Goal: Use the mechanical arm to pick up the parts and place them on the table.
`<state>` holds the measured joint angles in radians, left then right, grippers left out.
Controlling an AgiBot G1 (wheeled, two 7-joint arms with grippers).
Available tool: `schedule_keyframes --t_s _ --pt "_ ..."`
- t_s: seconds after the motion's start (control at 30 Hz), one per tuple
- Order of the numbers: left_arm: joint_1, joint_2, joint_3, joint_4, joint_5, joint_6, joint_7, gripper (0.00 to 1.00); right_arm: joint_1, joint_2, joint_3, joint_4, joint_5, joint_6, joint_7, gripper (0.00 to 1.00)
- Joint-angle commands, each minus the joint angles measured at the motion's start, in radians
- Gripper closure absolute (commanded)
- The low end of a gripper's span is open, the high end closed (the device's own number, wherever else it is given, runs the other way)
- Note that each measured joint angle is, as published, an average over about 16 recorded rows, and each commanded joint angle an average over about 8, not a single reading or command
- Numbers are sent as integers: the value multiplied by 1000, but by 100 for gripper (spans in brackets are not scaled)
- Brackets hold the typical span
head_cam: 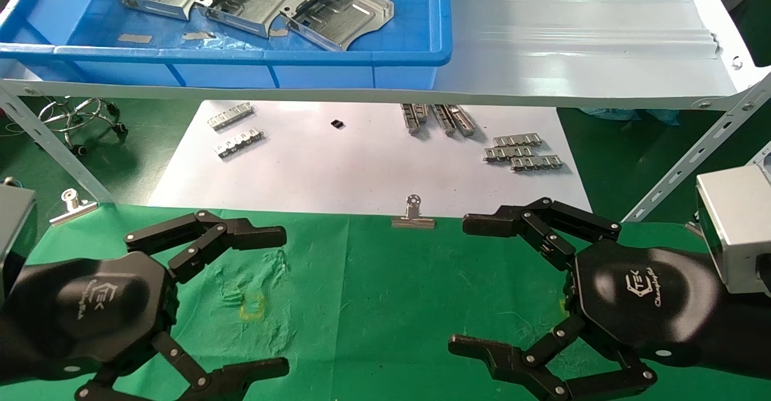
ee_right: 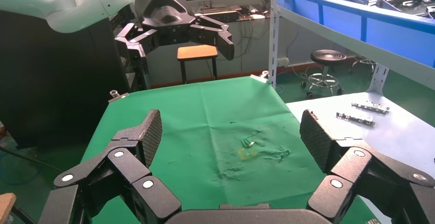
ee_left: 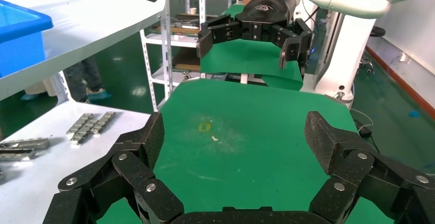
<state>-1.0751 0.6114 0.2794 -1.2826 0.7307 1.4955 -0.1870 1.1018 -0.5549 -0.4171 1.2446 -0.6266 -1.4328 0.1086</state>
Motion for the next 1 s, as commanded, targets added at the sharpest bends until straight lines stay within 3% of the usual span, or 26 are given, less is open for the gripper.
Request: schedule_keyframes --t_s 0.03,0.43,0.47,0.7,0.73,1.0 --pt "0 0 0 0 0 0 0 0 0 0 0 0 0 0 0 0" --pt "0 0 0 0 0 0 0 0 0 0 0 0 0 0 0 0" --pt "0 0 0 0 0 0 0 0 0 0 0 0 0 0 0 7" --pt "0 0 0 0 0 0 0 0 0 0 0 0 0 0 0 94" --pt "0 0 0 0 0 0 -1 0 0 0 0 0 0 0 0 100" --pt "-26 26 3 26 12 -33 -2 0 0 0 0 0 0 0 0 100"
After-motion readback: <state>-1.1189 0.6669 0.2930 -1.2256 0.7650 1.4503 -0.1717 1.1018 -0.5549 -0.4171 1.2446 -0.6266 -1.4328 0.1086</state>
